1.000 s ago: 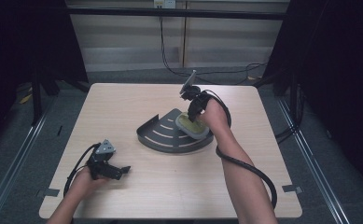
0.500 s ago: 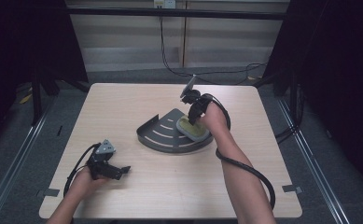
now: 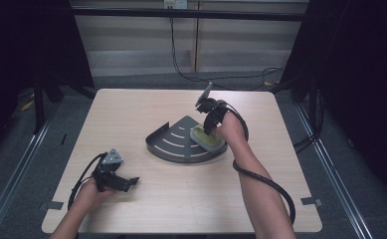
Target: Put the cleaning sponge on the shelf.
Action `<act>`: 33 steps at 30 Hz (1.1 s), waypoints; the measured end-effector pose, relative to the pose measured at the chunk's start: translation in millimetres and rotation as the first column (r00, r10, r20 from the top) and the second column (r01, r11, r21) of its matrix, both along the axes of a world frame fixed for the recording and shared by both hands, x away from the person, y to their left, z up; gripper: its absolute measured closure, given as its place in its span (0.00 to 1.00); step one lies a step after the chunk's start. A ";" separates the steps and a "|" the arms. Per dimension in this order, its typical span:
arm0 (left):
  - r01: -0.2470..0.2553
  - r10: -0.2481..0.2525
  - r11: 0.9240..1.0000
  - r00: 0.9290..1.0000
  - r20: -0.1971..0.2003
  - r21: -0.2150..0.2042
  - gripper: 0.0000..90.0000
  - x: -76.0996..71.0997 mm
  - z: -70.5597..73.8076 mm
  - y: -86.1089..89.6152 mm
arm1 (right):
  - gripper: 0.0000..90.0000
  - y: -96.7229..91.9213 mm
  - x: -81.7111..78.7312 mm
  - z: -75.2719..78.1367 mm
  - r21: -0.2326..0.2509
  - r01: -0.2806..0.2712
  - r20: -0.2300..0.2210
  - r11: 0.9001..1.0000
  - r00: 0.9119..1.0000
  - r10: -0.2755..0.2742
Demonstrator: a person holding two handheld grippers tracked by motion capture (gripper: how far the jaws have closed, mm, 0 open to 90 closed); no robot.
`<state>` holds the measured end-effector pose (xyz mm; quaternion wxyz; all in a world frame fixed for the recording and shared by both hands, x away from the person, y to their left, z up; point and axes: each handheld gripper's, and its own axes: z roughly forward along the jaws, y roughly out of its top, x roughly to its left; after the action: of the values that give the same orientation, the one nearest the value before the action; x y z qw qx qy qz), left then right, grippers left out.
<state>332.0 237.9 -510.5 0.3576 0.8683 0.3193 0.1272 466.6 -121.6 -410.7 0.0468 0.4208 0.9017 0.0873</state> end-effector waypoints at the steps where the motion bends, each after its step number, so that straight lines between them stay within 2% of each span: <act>1: 0.000 0.000 1.000 1.000 0.000 0.000 0.00 0.0 0.0 0.0 | 0.79 -0.4 -0.1 -0.8 0.001 0.004 0.000 1.000 1.000 -0.004; 6: 0.000 0.000 1.000 1.000 0.001 0.000 0.00 0.0 0.0 0.0 | 0.78 -0.4 -0.7 -3.9 -0.003 0.017 -0.013 1.000 1.000 -0.017; 10: 0.000 0.000 1.000 1.000 0.000 0.000 0.00 0.0 0.0 0.0 | 0.78 -2.5 0.2 -6.0 -0.006 -0.002 -0.008 1.000 1.000 0.001; 16: 0.000 0.000 1.000 1.000 0.000 0.000 0.00 0.0 0.0 0.0 | 0.78 -3.3 0.5 -7.8 -0.015 0.014 -0.025 1.000 1.000 -0.015; 33: 0.000 0.000 1.000 1.000 0.001 0.001 0.00 0.0 0.0 0.0 | 0.77 -4.9 1.3 -9.5 -0.020 0.025 -0.023 0.999 0.999 -0.025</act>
<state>332.0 237.9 -510.5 0.3575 0.8684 0.3190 0.1277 467.9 -126.5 -420.2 0.0418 0.4326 0.8977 0.0729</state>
